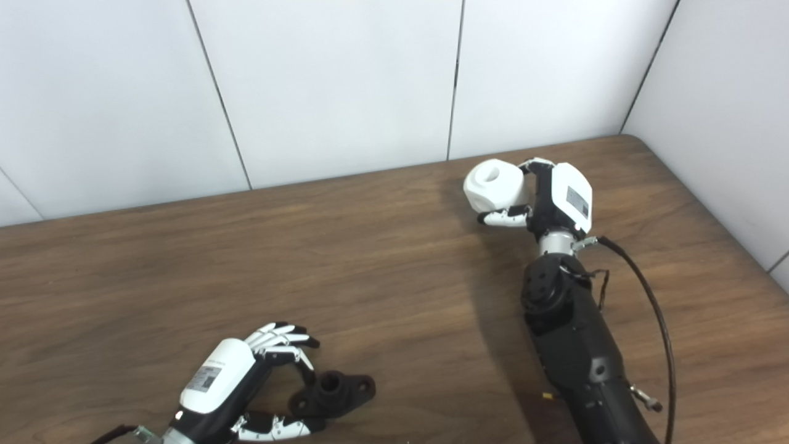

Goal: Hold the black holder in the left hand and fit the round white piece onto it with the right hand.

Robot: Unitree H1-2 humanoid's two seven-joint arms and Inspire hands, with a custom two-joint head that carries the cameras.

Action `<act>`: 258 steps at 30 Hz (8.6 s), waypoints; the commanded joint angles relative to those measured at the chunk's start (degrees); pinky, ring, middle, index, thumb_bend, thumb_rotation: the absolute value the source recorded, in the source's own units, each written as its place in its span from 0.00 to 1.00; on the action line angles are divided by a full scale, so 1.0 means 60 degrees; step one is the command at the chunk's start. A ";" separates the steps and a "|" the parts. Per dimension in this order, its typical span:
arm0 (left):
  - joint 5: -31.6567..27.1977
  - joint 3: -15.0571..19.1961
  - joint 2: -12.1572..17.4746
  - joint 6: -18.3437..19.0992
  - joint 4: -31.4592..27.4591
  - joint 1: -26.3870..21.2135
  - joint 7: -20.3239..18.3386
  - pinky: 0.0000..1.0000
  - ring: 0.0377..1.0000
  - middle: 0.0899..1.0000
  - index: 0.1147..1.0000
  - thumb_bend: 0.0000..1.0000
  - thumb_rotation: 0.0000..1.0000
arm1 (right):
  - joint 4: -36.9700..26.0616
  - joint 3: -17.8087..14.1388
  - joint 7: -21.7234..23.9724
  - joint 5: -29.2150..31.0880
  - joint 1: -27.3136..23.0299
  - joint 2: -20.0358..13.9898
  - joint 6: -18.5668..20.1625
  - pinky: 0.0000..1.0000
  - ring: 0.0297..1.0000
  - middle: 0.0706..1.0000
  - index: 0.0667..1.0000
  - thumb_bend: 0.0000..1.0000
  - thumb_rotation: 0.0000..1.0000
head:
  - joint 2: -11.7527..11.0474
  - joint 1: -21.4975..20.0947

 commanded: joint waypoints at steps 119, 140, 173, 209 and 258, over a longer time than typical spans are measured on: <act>0.0581 -0.0581 -0.0227 0.0951 -0.0052 -0.0066 -0.0586 0.90 0.85 0.76 0.42 0.52 0.05 | -0.5670 0.2716 0.5315 0.1720 0.3429 0.0603 -0.2054 0.86 0.91 0.82 0.45 0.52 0.15 | 0.0893 0.1456; 0.0604 -0.0576 -0.0202 0.1125 -0.0225 -0.0076 -0.0747 0.91 0.85 0.76 0.42 0.52 0.05 | -0.5411 0.2263 0.5340 0.1887 0.3688 0.0324 -0.2231 0.87 0.91 0.82 0.45 0.52 0.15 | 0.1021 0.1502; 0.0621 -0.0567 -0.0261 0.1060 -0.0074 -0.0154 -0.0631 0.90 0.85 0.76 0.42 0.52 0.05 | -0.5349 0.2461 0.5320 0.1642 0.3502 0.0170 -0.2765 0.84 0.90 0.81 0.45 0.52 0.15 | 0.1103 0.1486; 0.0617 -0.0540 -0.0245 0.0859 0.0095 -0.0162 -0.0417 0.88 0.84 0.75 0.42 0.52 0.05 | -0.5591 0.2332 0.5564 0.1595 0.3693 0.0060 -0.2628 0.84 0.91 0.82 0.45 0.52 0.15 | 0.1183 0.1438; 0.0629 -0.0556 -0.0275 0.0829 0.0111 -0.0178 -0.0351 0.88 0.84 0.75 0.42 0.52 0.05 | -0.5430 0.2862 0.5400 0.1201 0.3895 0.0086 -0.3116 0.84 0.93 0.82 0.45 0.52 0.14 | 0.1257 0.1486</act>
